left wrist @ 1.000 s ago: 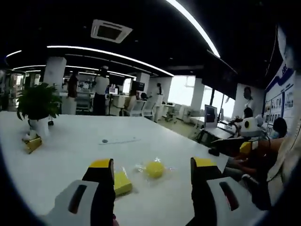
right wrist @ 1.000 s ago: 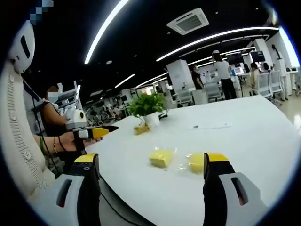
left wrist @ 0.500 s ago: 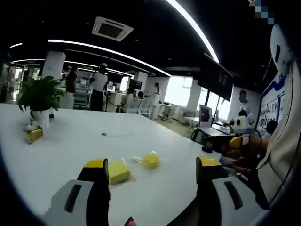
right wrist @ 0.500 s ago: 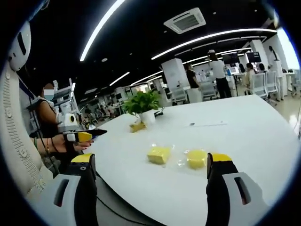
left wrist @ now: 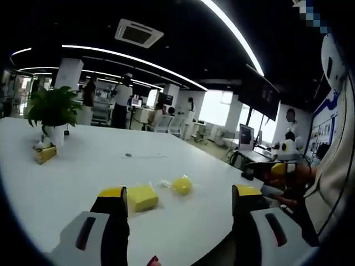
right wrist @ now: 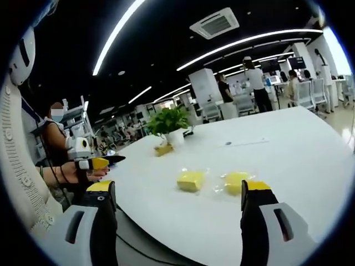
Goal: Compare the silicone blocks by pressing each to a similar depth, holding the contact briefly, and releasing to observe deformation and rebound differences across the visible hardness samples.
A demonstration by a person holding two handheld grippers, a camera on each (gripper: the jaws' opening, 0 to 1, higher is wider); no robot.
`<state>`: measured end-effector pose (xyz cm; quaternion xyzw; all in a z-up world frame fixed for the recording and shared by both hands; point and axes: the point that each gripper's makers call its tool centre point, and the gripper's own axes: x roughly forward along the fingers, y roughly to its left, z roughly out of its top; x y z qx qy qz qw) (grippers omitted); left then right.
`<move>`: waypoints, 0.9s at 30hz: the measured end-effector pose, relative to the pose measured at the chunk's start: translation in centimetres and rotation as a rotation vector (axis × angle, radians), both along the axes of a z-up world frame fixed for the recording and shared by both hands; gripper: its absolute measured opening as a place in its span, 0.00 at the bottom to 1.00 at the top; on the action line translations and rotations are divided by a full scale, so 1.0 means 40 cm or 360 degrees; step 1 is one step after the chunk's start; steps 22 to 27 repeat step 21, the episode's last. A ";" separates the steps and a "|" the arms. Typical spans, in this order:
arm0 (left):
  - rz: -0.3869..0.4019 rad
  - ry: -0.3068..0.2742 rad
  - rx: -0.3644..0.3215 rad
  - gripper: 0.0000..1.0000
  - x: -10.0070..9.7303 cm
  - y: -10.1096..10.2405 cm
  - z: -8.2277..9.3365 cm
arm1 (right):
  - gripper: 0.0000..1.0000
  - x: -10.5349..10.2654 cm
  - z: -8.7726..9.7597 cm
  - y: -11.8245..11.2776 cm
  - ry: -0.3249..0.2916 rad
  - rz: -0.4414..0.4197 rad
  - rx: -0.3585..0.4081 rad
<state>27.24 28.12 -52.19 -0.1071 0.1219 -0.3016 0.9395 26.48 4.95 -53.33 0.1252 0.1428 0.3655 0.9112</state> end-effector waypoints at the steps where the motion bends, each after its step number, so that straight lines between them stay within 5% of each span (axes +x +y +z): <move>1: -0.0002 0.0003 0.0002 0.77 -0.001 0.000 -0.001 | 0.86 0.001 -0.002 0.000 0.0004 0.0004 0.0002; 27: 0.0040 0.0056 -0.0031 0.81 0.037 0.010 -0.012 | 0.84 0.021 -0.015 0.014 0.0044 0.0022 -0.0009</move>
